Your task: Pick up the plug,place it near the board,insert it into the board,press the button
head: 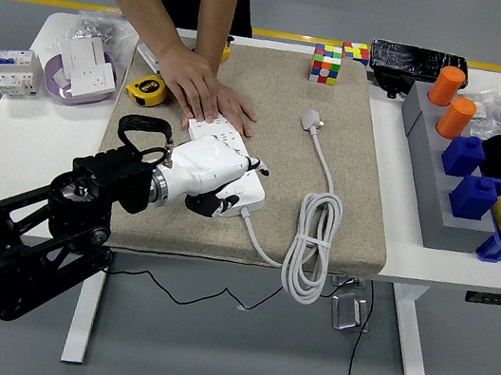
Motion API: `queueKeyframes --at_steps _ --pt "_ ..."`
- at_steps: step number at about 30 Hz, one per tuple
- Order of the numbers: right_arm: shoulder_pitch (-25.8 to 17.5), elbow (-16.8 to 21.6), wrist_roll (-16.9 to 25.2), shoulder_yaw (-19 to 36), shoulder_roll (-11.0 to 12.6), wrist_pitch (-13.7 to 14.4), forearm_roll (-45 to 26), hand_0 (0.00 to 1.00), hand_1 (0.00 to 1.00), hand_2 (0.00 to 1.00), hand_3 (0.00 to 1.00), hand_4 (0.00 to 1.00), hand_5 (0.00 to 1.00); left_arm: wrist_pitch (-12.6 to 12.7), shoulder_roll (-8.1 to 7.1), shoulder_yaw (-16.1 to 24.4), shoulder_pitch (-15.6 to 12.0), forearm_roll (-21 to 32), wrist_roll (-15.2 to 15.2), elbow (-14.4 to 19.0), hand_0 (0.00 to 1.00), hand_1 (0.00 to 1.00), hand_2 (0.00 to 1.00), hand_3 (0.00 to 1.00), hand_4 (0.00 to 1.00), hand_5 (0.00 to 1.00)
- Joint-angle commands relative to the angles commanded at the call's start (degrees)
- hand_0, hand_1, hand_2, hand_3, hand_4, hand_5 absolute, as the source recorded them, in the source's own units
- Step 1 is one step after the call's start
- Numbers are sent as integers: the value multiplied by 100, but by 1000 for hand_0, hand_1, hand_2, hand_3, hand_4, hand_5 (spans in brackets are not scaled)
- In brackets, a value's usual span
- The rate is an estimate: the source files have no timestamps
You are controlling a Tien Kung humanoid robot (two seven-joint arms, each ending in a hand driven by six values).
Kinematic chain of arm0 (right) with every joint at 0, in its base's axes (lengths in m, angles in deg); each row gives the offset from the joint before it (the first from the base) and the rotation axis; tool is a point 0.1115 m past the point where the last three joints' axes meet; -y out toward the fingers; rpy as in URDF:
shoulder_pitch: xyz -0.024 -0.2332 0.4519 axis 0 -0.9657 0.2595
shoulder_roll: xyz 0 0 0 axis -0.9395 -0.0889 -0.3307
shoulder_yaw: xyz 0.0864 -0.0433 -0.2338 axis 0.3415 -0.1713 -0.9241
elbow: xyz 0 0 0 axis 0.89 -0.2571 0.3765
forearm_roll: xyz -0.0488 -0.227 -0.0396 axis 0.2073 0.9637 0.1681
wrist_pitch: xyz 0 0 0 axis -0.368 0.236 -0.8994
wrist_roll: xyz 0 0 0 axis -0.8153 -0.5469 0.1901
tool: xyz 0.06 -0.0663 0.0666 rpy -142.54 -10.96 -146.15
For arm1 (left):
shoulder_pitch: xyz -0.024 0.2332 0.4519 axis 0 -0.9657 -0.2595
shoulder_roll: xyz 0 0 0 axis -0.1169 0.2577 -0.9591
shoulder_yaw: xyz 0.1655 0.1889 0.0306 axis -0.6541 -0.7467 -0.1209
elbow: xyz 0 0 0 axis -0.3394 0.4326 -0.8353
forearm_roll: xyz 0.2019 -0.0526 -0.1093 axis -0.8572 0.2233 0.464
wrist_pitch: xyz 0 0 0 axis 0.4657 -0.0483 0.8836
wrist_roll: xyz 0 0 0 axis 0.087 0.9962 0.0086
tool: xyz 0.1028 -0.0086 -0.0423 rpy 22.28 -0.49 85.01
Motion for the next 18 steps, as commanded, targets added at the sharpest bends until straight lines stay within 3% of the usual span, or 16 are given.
queueKeyframes --at_steps 10,18 --pt "0 -7 0 -27 5 1 -20 944 873 812 810 998 998 121 132 -50 102 -3 -132 -730 121 66 160 894 559 2" --pt "-6 -8 2 -33 5 2 -21 944 873 812 810 998 998 105 133 -64 89 -3 -165 -899 123 65 160 884 577 2"
